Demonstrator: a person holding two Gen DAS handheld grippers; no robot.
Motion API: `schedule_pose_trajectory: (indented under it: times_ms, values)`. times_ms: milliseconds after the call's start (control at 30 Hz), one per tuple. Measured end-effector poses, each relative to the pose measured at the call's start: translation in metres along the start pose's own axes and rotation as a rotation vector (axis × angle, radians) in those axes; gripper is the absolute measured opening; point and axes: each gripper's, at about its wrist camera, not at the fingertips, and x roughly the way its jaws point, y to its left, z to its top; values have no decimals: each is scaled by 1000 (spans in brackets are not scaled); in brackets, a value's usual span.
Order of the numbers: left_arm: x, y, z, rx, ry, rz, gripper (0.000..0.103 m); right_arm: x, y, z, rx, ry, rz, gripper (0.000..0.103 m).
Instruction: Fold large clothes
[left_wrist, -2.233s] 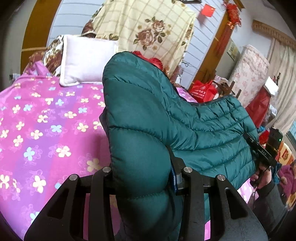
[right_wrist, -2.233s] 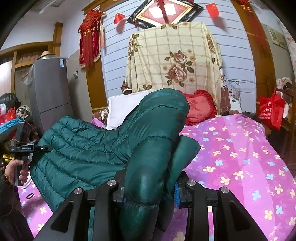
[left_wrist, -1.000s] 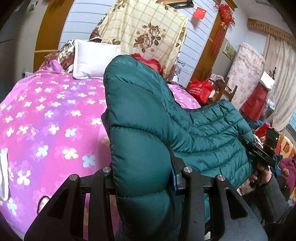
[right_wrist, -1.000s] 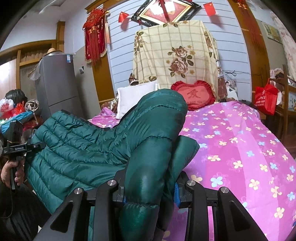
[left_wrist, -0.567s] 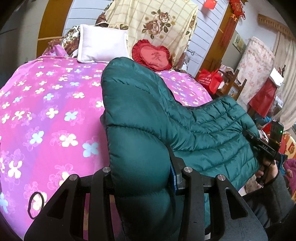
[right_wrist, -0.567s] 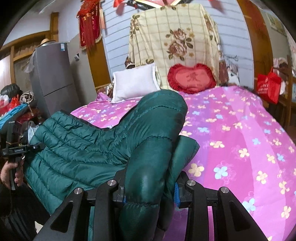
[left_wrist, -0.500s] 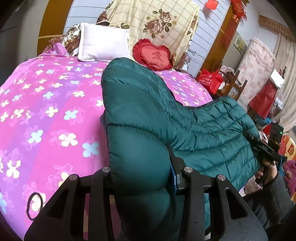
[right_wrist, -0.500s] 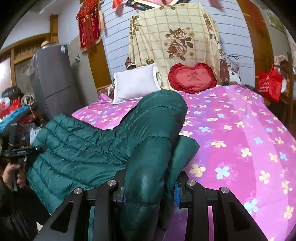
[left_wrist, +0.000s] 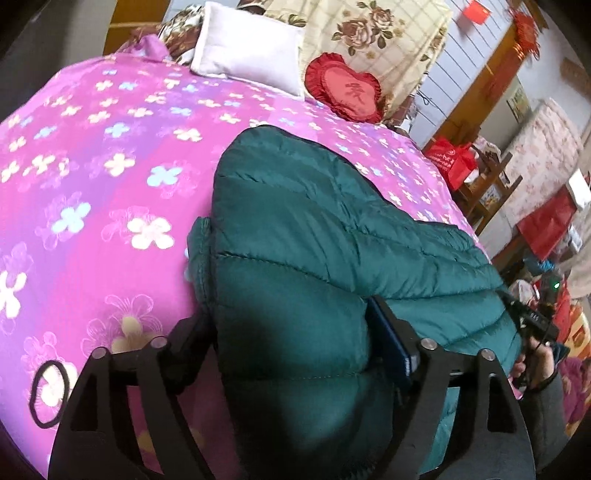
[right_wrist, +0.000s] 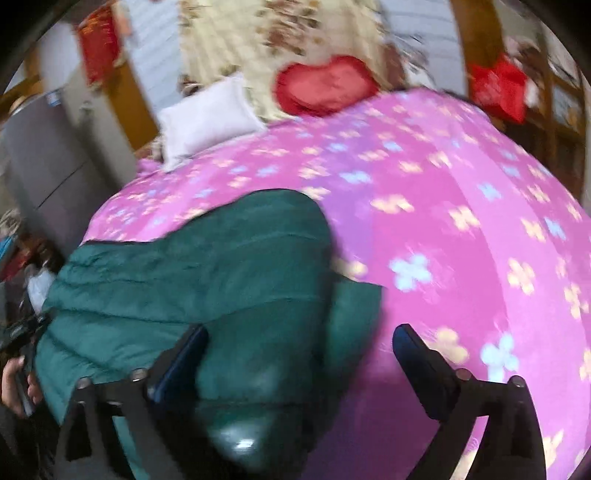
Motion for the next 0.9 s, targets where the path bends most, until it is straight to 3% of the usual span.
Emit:
schedule_pose_trajectory:
  times_ms: [133, 267, 367, 467, 533, 600, 733, 867, 900]
  values:
    - [5, 9, -2, -57, 19, -27, 90, -4, -12, 0, 56, -10, 27, 100]
    - [-1, 7, -2, -38, -7, 10, 90, -29, -9, 1, 40, -113, -23, 100]
    - [-17, 8, 1, -19, -82, 93, 90, -55, -8, 2, 42, -233, -66, 100]
    - [-39, 4, 4, -19, -189, 192, 90, -83, 2, 2, 35, -361, -56, 99]
    - [-54, -3, 10, -26, -243, 199, 90, -91, 18, 6, 24, -383, -29, 99]
    - [-62, -17, 17, -9, -268, 185, 90, -90, 42, 9, -19, -371, 13, 99]
    - [-45, -41, 35, 27, -206, 194, 90, -74, 90, 10, -129, -371, 6, 99]
    - [1, -51, 35, 45, -79, 236, 90, -20, 91, 13, -106, -141, 14, 99]
    - [12, -51, 31, 49, -63, 262, 90, -10, 87, 10, -94, -105, -18, 99]
